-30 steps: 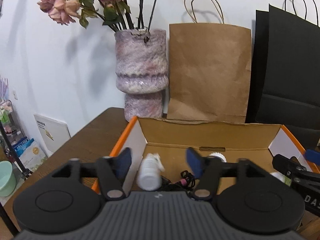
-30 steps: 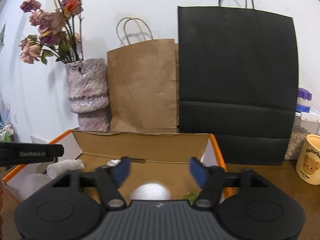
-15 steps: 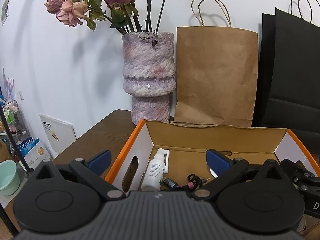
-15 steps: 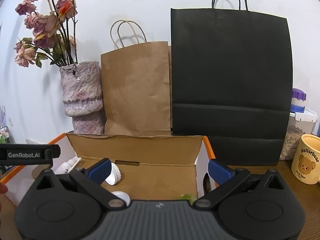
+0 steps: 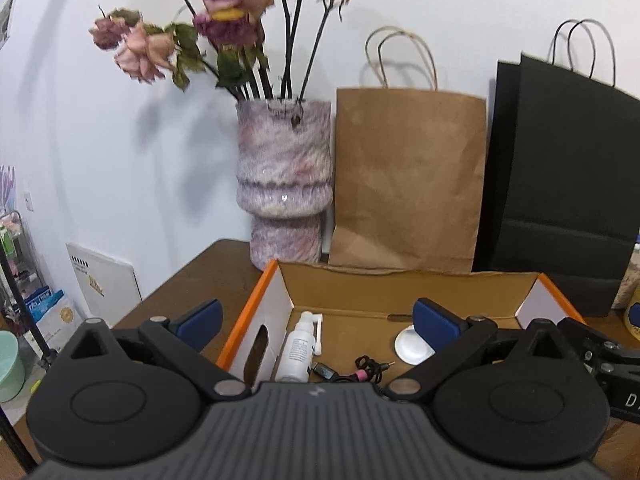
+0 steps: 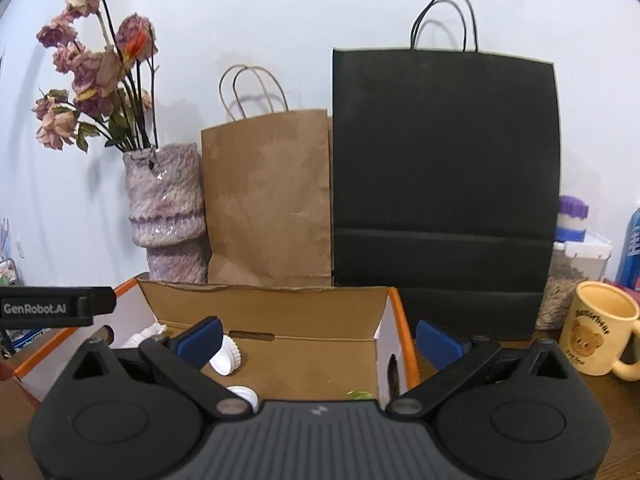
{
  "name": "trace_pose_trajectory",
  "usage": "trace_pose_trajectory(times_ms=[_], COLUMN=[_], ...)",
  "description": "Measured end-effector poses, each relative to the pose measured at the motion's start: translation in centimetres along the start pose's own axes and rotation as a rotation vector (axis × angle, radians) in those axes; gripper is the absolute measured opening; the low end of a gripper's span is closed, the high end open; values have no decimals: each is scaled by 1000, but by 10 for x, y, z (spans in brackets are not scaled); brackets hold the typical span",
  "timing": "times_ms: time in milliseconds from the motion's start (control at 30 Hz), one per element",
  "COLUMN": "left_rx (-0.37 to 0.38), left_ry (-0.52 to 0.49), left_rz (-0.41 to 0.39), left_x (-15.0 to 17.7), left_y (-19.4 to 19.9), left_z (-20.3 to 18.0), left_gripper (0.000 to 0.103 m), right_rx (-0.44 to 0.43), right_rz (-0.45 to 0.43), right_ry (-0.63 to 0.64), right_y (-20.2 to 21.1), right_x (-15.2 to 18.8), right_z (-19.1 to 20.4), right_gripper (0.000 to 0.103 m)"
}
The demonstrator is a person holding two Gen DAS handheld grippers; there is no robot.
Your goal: Organize rigid objects
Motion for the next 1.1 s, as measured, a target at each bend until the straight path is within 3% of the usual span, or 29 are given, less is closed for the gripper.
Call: trace_pose_trajectory(times_ms=[333, 800, 1100], left_rx=[37, 99, 145], left_ry=[-3, -2, -4], left_rz=[11, 20, 25], left_x=[12, 46, 77], left_y=[46, 144, 210], left_z=[-1, -5, -6], left_gripper=[103, 103, 103], right_rx=[-14, -36, -45], right_rz=[-9, -26, -6], right_ry=[-7, 16, 30], right_y=[49, 161, 231], right_x=[-2, 9, 39], right_z=[-12, -28, -32], right_gripper=[103, 103, 103])
Point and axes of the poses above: each gripper's, at about its wrist camera, not at the fingertips, and y roughly against the way its jaws point, z to its left, x to its underside, the point moved 2 cm from there along -y, roughly the way its jaws point, and after that the axes turned 12 degrees about x, right-handed, at the moved point
